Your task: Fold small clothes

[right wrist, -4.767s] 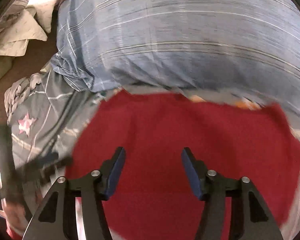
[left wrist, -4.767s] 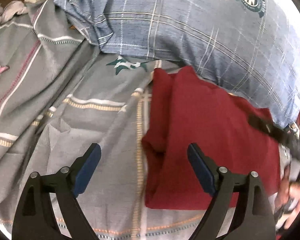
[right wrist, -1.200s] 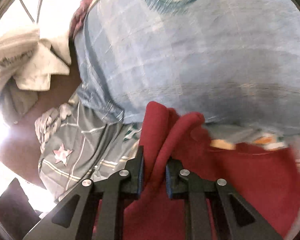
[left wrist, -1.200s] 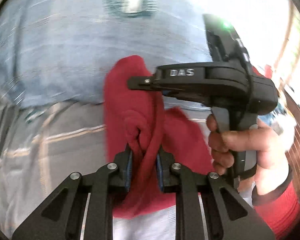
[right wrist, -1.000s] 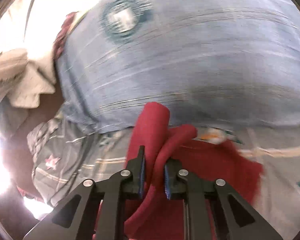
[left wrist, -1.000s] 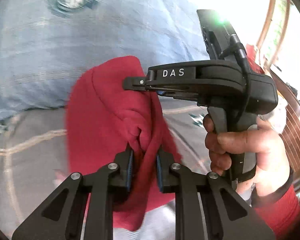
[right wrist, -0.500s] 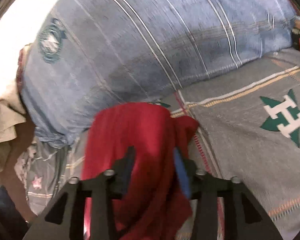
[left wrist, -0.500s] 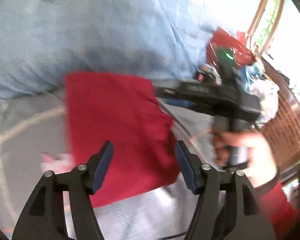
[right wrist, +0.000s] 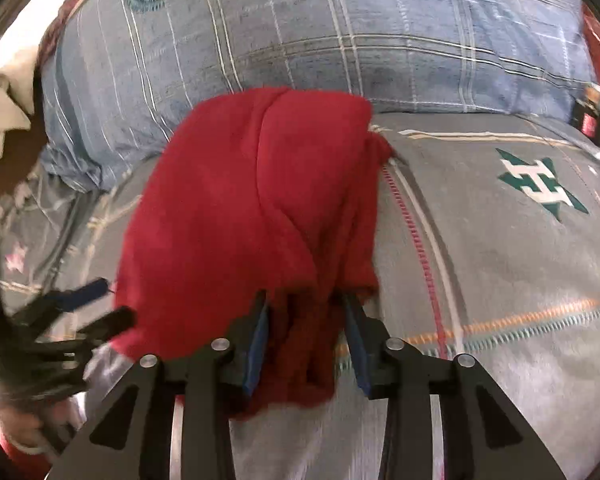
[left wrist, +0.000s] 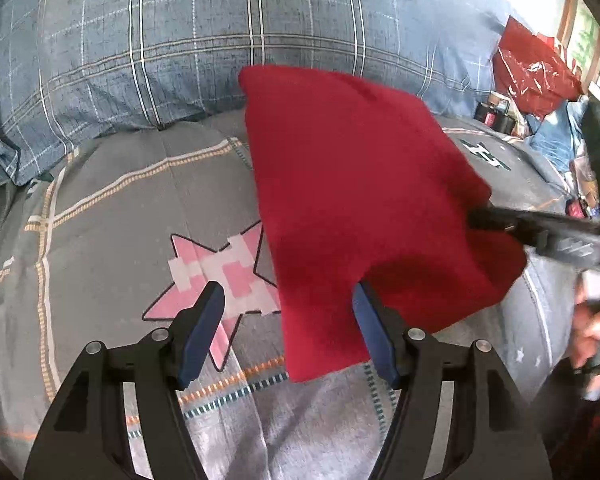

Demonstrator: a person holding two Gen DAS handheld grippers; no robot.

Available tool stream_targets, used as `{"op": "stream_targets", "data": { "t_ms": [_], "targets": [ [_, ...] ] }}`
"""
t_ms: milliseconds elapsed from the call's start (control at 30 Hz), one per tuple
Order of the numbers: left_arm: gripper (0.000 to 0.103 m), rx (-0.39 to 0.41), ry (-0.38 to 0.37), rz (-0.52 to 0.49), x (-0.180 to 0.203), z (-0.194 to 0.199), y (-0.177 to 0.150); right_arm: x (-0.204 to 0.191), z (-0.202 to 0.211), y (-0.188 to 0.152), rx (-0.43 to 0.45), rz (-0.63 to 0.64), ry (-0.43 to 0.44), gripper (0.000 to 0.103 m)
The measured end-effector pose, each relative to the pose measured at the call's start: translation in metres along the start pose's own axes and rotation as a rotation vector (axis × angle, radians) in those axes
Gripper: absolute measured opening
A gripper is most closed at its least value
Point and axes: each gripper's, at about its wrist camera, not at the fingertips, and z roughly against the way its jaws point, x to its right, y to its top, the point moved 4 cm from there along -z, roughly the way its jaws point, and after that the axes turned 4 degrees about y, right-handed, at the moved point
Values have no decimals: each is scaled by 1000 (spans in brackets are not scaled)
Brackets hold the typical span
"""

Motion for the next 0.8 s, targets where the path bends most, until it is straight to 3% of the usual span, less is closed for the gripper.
{"op": "stream_targets", "data": {
  "t_ms": [167,267,367,500,667,800],
  "targets": [
    [66,60,8,58,-13,5,11,-17,42,21,125,11,-3,42],
    [67,69,19,70,-21,0,15,-40,41,39,184,69,36,42],
    [72,73,28,67,-22,-4,17,-46,11,47,150,100,-12,39],
    [75,80,35,51,-21,-8,20,-24,-30,34,90,61,-63,36],
    [76,84,36,55,-21,-11,23,-25,-32,33,111,77,-35,40],
    [77,91,46,47,-22,-10,21,-18,-20,34,140,21,53,40]
  ]
}}
